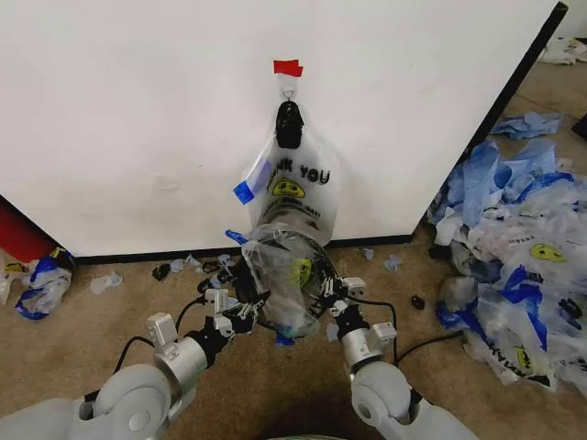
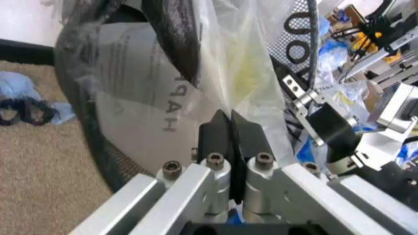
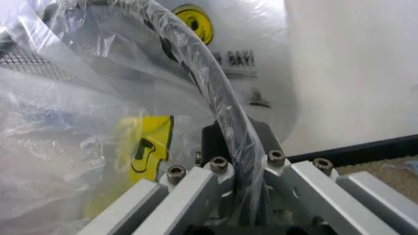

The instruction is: Pick up the garbage bag from the wall and place it over the trash bin.

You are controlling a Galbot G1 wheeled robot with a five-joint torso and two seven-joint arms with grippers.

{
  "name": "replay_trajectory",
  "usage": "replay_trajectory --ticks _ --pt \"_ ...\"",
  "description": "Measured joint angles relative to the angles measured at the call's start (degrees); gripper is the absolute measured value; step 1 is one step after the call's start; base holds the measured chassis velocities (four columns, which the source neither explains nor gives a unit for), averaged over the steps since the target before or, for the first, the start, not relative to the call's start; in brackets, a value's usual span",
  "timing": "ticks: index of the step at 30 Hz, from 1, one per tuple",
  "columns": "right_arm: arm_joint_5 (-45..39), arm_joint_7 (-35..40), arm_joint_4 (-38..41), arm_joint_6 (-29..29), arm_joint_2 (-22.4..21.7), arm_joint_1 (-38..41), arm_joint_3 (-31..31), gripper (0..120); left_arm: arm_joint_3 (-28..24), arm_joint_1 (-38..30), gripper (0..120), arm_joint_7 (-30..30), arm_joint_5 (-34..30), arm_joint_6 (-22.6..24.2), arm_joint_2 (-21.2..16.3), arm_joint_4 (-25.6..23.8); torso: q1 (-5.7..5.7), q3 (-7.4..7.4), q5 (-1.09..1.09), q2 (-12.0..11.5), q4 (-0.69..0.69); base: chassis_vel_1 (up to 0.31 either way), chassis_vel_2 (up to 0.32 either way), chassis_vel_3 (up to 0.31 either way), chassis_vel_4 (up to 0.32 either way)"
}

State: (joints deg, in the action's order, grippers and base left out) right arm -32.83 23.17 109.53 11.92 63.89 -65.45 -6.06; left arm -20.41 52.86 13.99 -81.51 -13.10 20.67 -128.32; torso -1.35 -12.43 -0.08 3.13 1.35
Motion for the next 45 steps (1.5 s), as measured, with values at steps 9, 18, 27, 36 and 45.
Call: replay_trajectory --ticks 9,18,27,36,45 --pt "-2.0 0.2 -0.6 -0.3 0.0 0.0 1.7 0 2.3 0.7 0 0.4 0.0 -0.4 -1.5 -1.1 0.00 0.00 0.01 0.0 0.00 0.000 0.000 0.000 0.000" --pt "-4.2 0.2 1.0 -0.8 -1.0 -0.4 3.6 0 4.4 1.9 0 0.8 0.7 -1.1 -2.0 -0.9 0.00 0.00 0.01 0.0 0.00 0.000 0.000 0.000 0.000" --pt "-8.3 0.5 3.7 -2.0 -2.7 -1.0 6.0 0 5.1 2.0 0 1.2 1.6 -1.7 -1.4 1.4 0.00 0.00 0.01 0.0 0.00 0.000 0.000 0.000 0.000" --pt "-11.6 0.4 5.8 -3.0 -4.0 -1.1 7.7 0 4.7 1.9 0 1.1 2.2 -2.2 -0.2 3.7 0.00 0.00 0.01 0.0 0.00 0.000 0.000 0.000 0.000" --pt "-15.0 1.3 8.5 -4.6 -4.4 -1.6 8.2 0 2.1 0.8 0 0.8 2.8 -2.3 1.1 5.6 0.00 0.00 0.01 0.0 0.00 0.000 0.000 0.000 0.000"
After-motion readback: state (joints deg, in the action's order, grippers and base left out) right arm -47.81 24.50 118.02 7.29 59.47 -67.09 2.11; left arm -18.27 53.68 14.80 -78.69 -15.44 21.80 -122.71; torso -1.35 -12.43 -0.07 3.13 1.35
